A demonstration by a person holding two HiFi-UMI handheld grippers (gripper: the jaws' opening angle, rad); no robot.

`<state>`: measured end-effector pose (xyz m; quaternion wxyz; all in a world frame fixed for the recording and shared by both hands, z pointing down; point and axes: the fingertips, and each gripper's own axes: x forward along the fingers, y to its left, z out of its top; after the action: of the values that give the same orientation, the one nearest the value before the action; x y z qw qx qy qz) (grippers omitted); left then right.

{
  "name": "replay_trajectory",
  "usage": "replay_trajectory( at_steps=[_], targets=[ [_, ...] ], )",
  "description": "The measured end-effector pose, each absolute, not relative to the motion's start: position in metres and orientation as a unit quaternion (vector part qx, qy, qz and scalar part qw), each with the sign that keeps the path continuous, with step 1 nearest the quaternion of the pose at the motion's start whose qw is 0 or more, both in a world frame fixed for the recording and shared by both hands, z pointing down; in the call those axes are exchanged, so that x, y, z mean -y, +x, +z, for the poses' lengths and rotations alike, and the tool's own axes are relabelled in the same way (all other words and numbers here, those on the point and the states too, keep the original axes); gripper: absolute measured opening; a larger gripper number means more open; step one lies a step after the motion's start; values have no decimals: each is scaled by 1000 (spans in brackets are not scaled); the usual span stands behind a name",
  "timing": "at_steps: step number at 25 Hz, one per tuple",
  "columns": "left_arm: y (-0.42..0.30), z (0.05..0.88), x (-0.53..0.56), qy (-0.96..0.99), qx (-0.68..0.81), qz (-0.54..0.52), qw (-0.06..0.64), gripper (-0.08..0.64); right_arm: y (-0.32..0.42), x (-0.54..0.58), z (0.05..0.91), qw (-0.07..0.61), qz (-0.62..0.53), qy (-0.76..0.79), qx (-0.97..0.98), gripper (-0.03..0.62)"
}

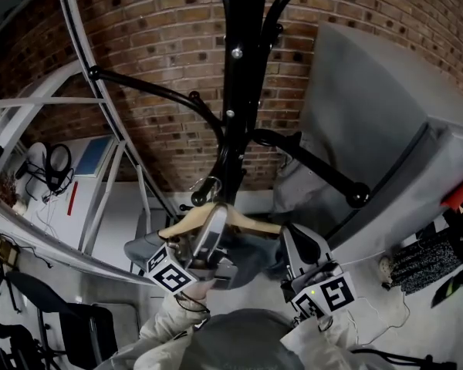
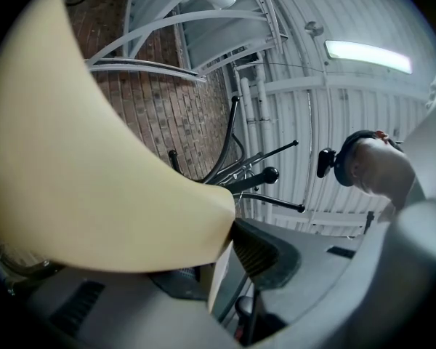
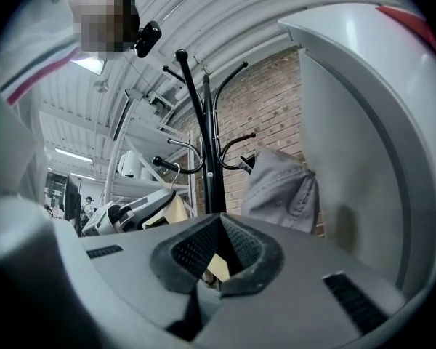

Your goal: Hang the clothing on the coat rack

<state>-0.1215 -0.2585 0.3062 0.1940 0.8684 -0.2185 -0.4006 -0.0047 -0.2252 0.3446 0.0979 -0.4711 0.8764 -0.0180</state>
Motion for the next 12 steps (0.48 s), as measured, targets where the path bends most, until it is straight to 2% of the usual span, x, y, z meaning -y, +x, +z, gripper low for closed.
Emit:
replay_trajectory(
  at_steps=[12],
  targets=[
    [-113,316,275,870,222,-395,195,104,-1,233,349,86,-25,-478,-874,24]
  ],
)
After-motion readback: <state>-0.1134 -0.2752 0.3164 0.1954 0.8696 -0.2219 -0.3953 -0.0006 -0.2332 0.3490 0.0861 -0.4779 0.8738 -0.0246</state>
